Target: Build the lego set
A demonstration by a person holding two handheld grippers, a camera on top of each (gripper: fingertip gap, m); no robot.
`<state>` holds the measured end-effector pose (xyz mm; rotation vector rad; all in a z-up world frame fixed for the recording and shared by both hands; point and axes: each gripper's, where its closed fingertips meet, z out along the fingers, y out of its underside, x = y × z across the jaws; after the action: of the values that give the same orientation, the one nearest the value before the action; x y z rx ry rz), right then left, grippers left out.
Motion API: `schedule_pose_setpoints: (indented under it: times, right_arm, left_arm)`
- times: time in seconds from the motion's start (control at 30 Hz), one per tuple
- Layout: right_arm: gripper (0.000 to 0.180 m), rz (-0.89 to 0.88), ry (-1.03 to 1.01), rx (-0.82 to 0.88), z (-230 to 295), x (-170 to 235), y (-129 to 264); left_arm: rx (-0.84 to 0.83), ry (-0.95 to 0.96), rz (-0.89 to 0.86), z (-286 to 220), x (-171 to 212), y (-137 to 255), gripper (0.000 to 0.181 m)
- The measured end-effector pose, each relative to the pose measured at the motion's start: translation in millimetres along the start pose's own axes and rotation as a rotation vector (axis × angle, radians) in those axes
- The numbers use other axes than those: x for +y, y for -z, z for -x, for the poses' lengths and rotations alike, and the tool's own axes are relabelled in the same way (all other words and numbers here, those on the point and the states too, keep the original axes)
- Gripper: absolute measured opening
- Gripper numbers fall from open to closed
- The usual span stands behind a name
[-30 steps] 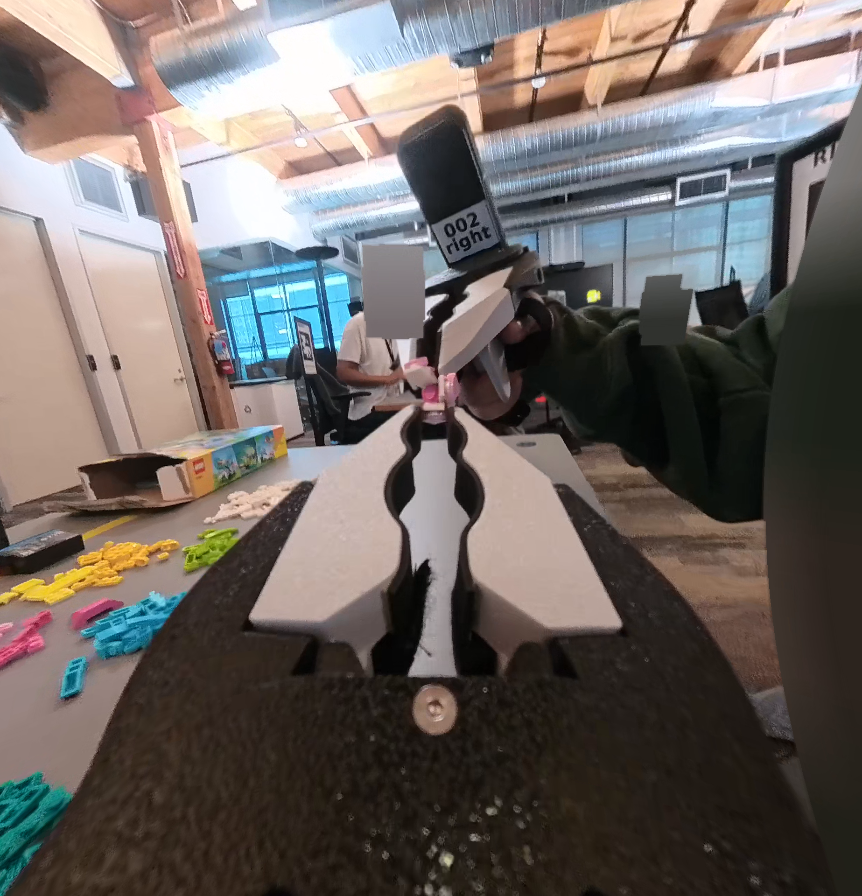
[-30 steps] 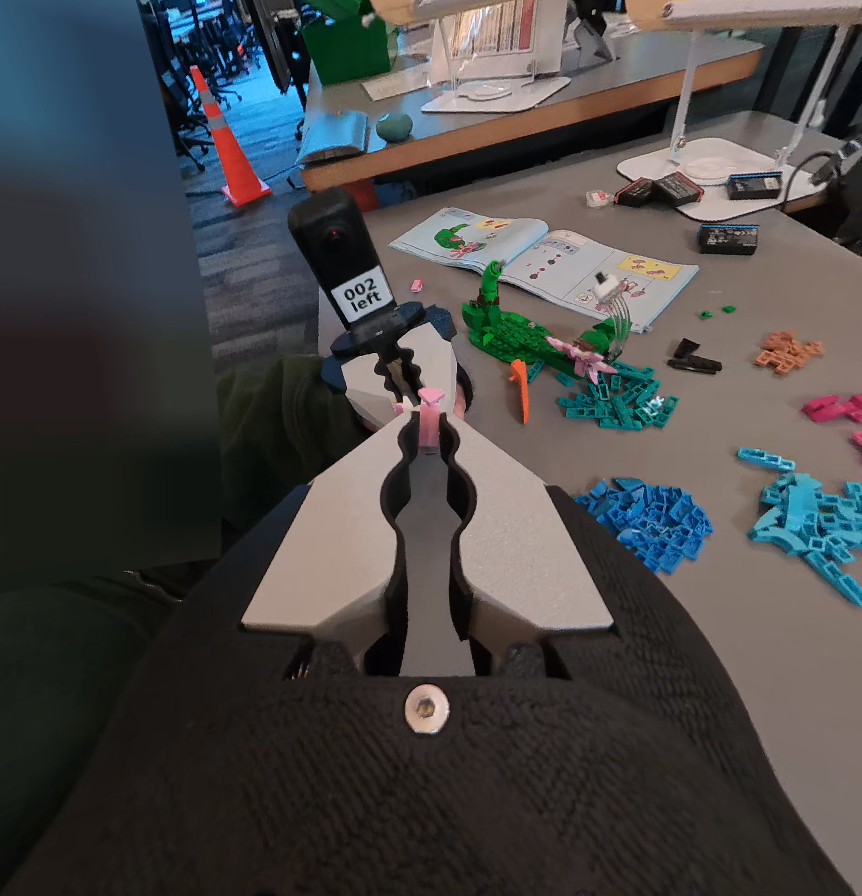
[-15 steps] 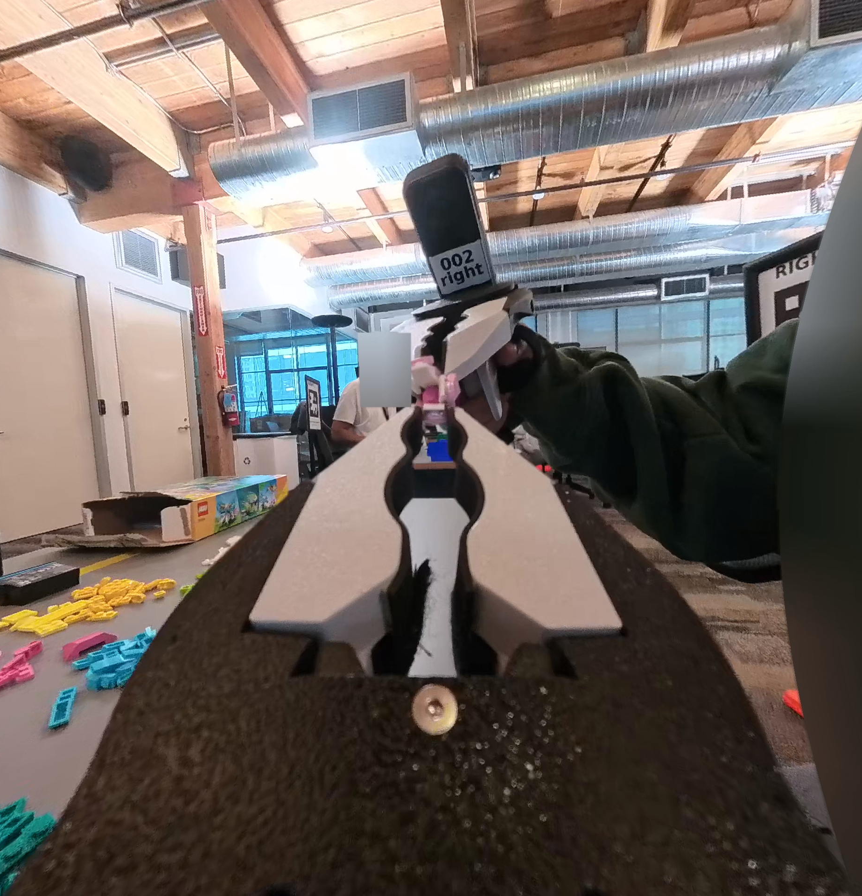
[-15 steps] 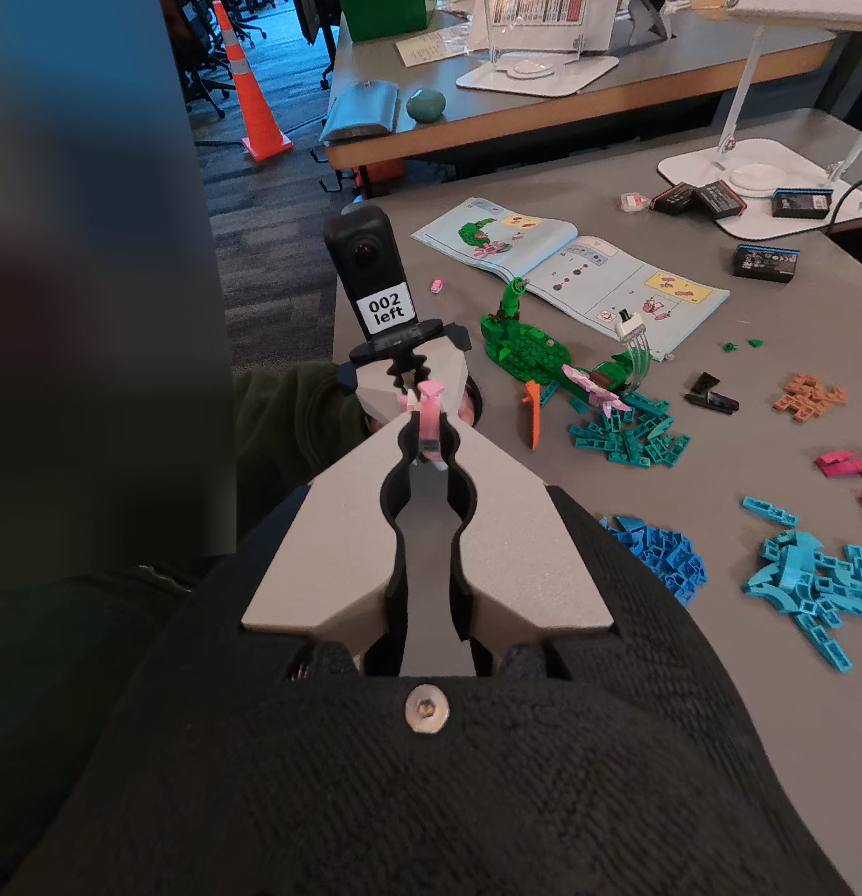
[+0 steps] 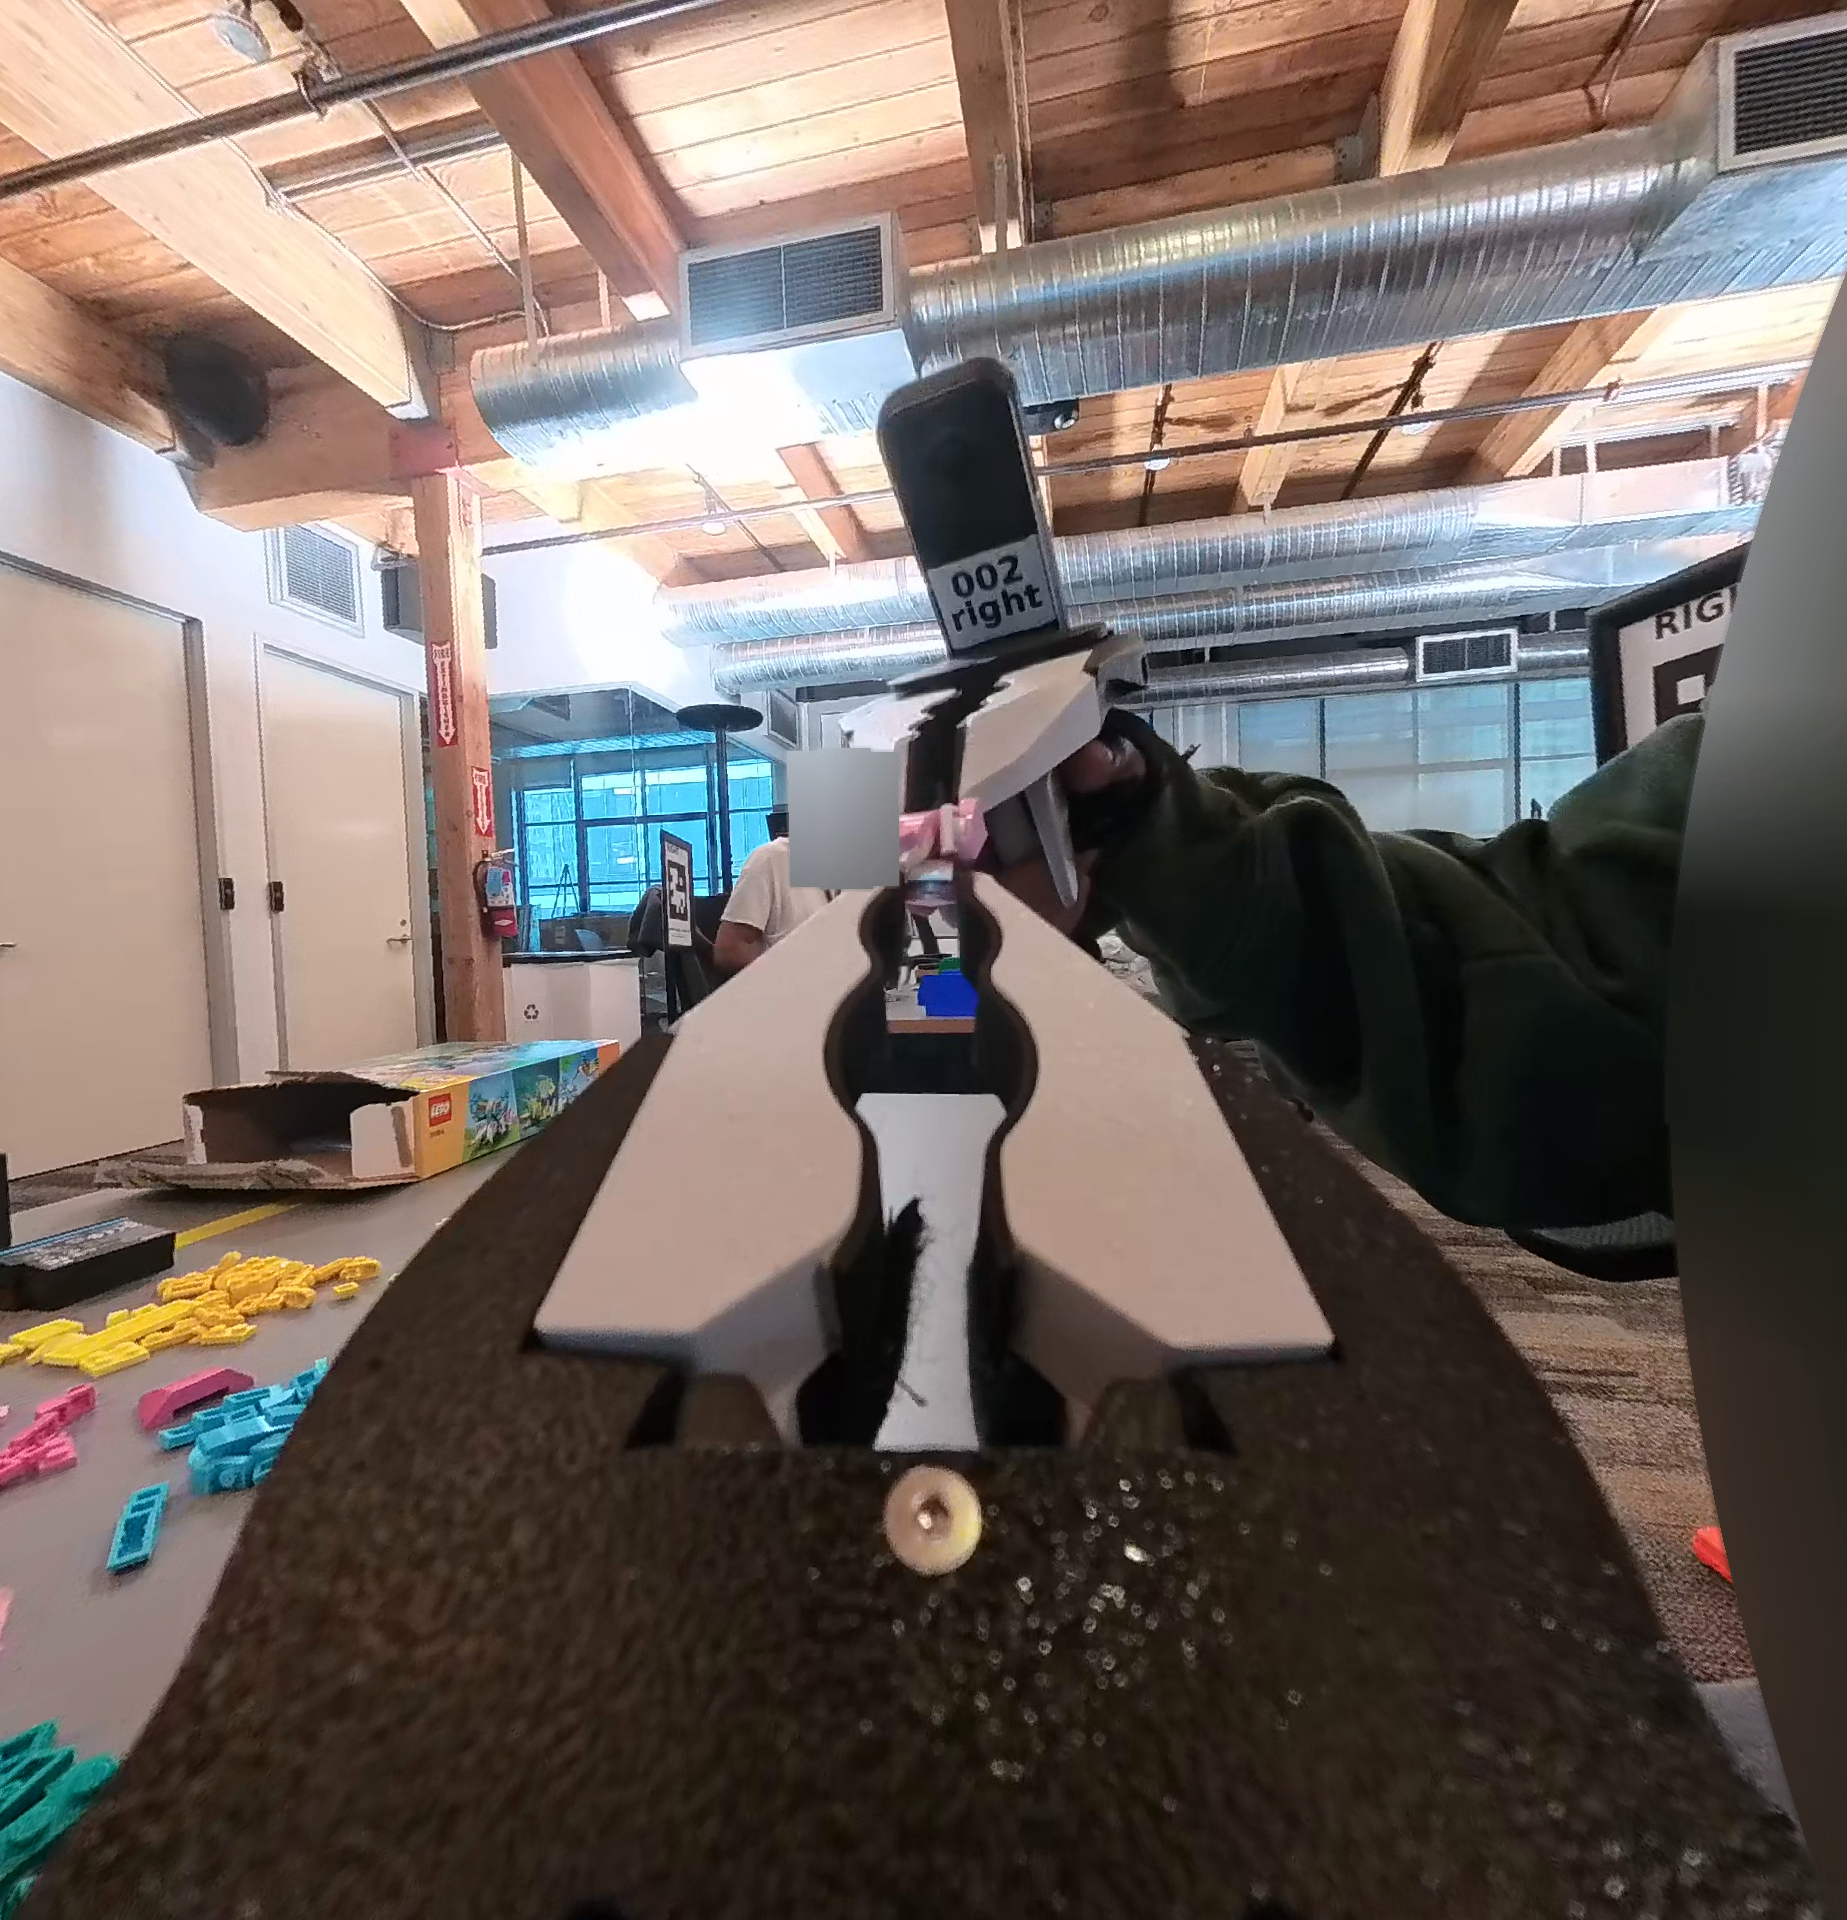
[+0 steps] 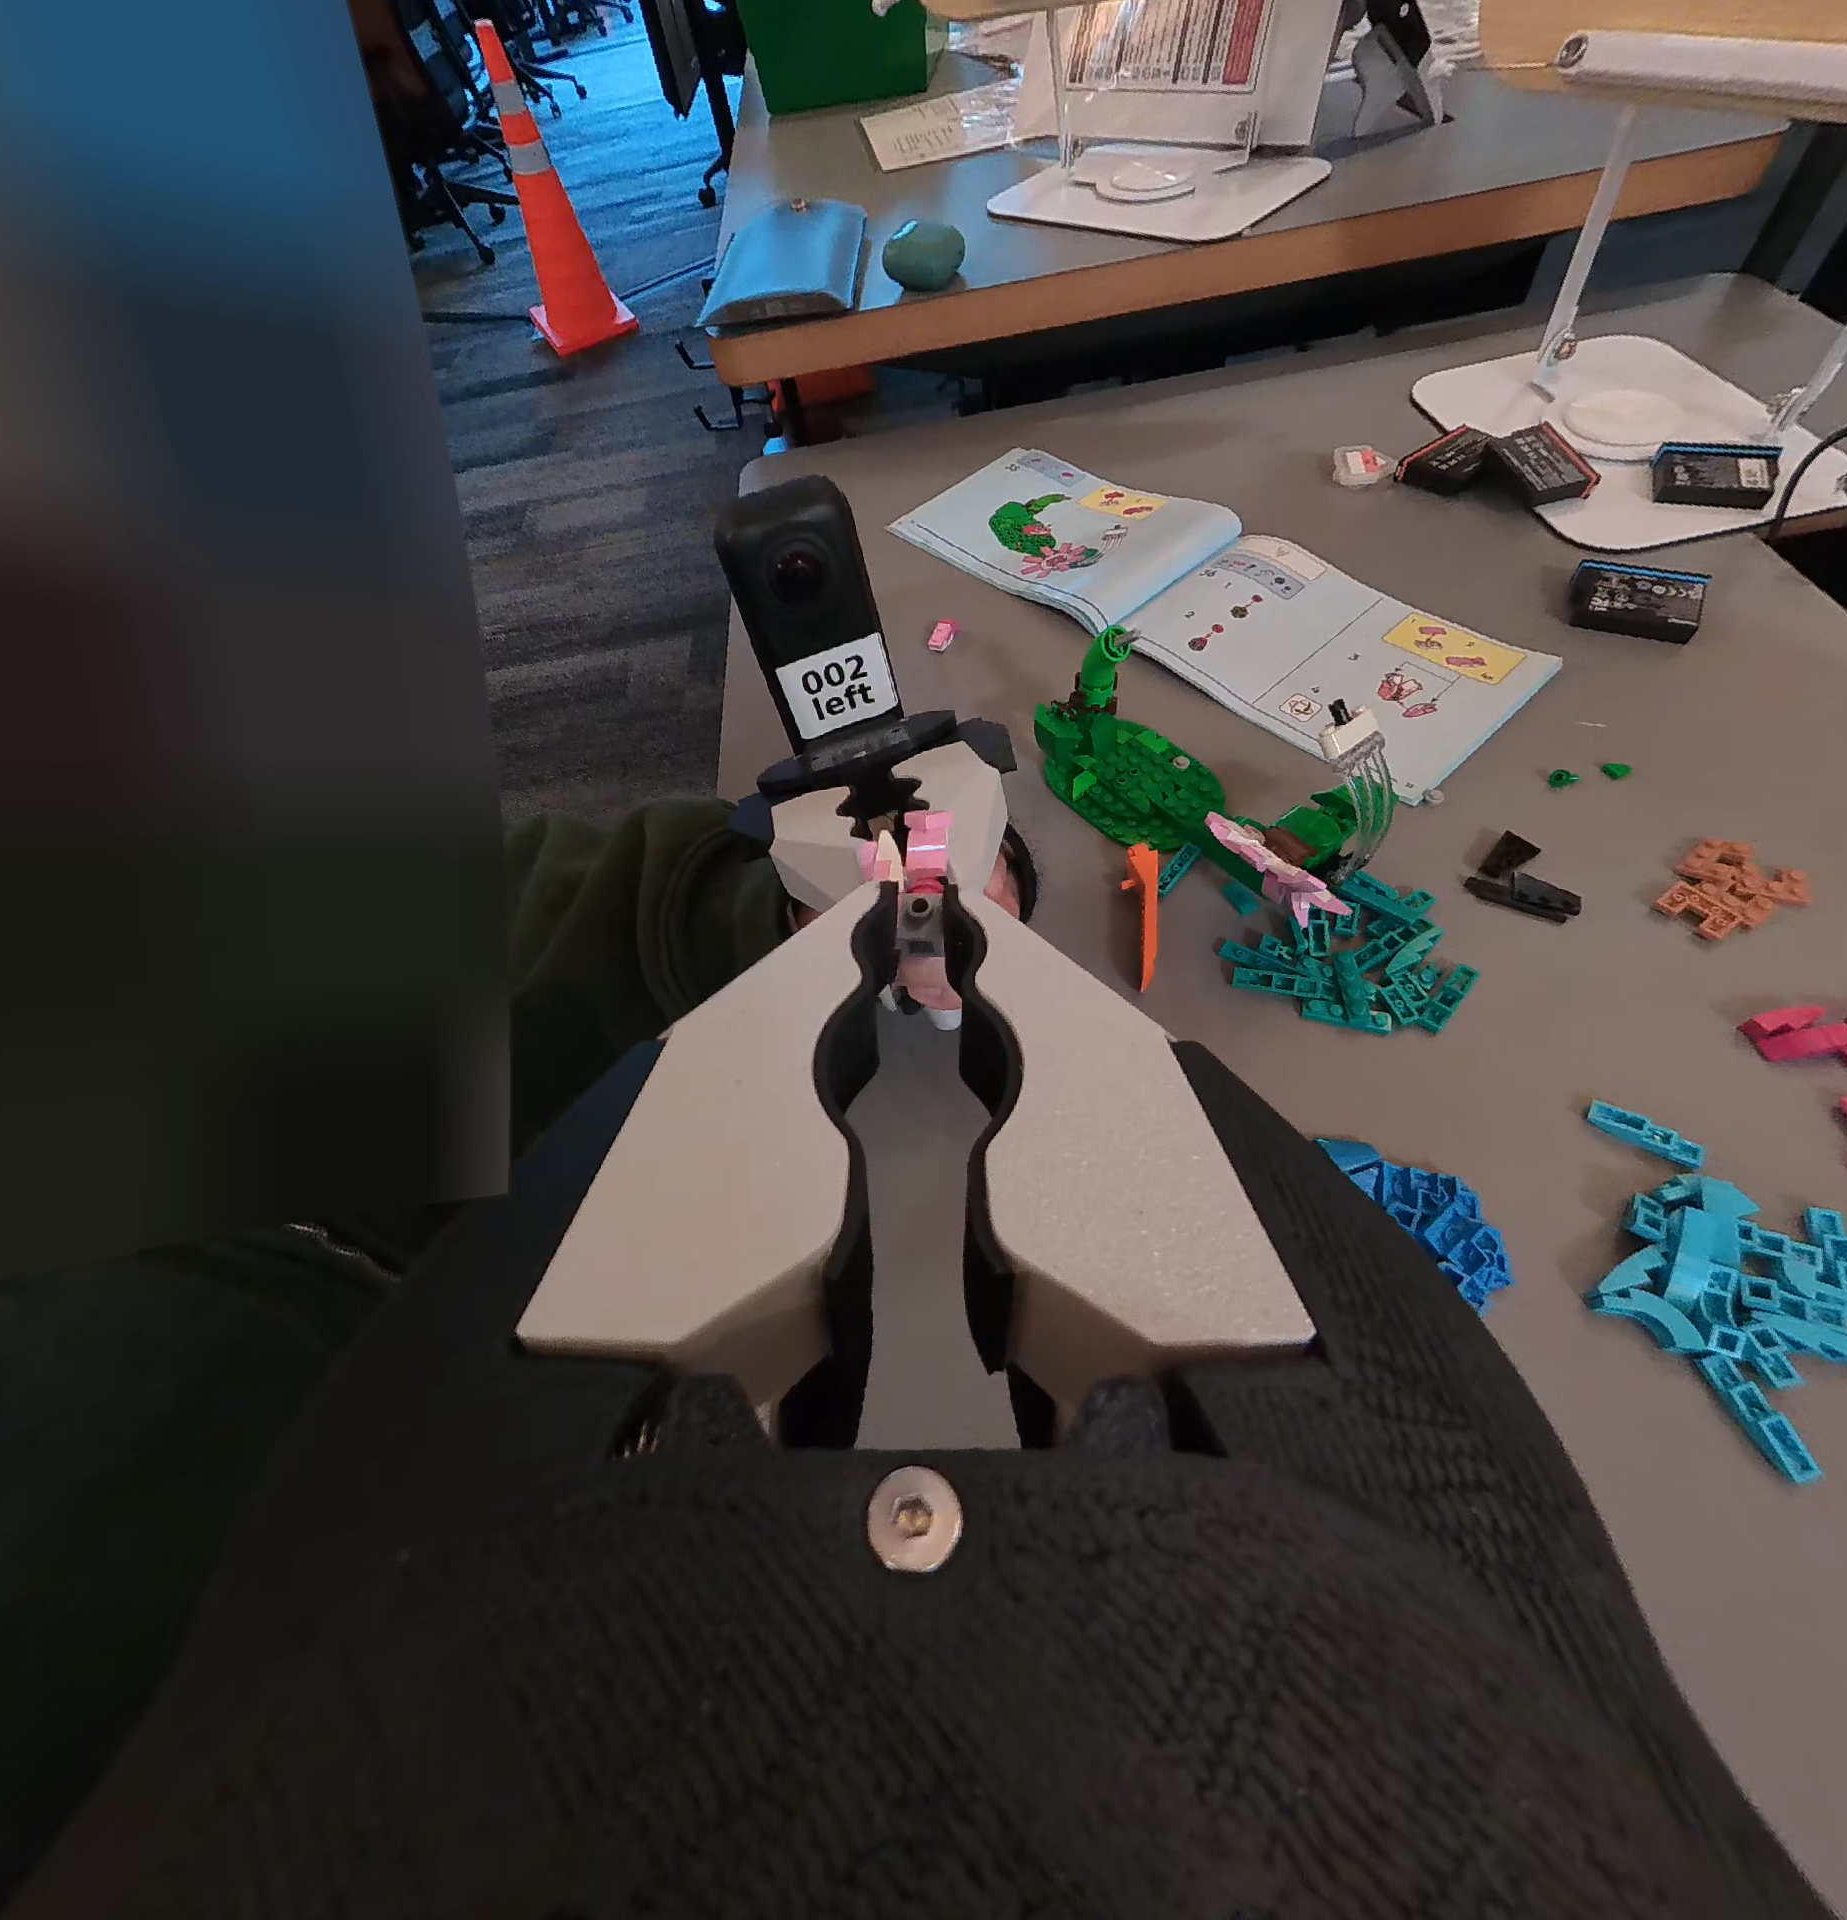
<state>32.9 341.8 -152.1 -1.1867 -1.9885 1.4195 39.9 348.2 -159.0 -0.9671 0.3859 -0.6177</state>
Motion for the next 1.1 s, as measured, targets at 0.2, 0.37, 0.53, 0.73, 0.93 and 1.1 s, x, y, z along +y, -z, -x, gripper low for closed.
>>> schedule_pose_setpoints:
  times: [0.2, 0.37, 0.53, 0.73, 0.93, 1.1]
  right_arm:
    - [0.008, -0.006, 0.009, 0.013, -2, 0, 3]
    - [0.011, 0.119, -0.005, -0.011, 0, 7, 4]
    - [0.014, 0.297, -0.016, -0.022, -1, 22, 4]
    - [0.015, 0.411, 0.002, -0.024, -1, 29, 2]
    - [0.013, 0.498, 0.014, 0.004, -7, 40, -4]
    - [0.006, 0.413, -0.043, 0.011, -11, 31, -3]
  left_arm:
    - [-0.011, -0.024, 0.044, 1, 7, -2, 0.007]
    - [0.014, -0.111, 0.189, -8, 31, -10, 0.007]
    - [0.028, -0.121, 0.220, -10, 37, -11, 0.007]
    - [0.033, -0.129, 0.234, -12, 40, -11, 0.008]
    - [0.031, -0.129, 0.251, -11, 43, -11, 0.008]
    - [0.020, -0.121, 0.230, -9, 39, -10, 0.007]
